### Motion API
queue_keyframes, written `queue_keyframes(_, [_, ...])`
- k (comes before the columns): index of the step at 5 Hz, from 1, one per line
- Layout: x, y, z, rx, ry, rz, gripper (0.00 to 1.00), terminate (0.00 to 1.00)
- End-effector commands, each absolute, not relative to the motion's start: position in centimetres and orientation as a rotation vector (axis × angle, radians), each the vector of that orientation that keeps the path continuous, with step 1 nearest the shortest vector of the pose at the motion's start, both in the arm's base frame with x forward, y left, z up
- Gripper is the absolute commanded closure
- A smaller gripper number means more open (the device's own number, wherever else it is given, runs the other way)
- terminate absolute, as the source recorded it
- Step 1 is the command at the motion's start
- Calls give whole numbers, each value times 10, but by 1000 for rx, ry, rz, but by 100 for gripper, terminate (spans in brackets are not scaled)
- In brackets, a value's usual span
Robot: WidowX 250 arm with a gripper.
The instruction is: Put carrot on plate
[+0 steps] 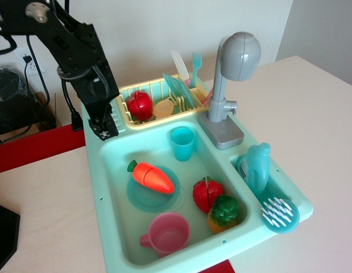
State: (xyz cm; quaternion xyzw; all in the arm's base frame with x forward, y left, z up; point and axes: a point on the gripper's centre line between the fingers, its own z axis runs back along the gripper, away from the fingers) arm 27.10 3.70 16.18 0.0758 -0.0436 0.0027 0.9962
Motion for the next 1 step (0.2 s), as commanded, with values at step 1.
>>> queue_keyframes(1, [251, 67, 185, 189, -133, 44, 0, 100])
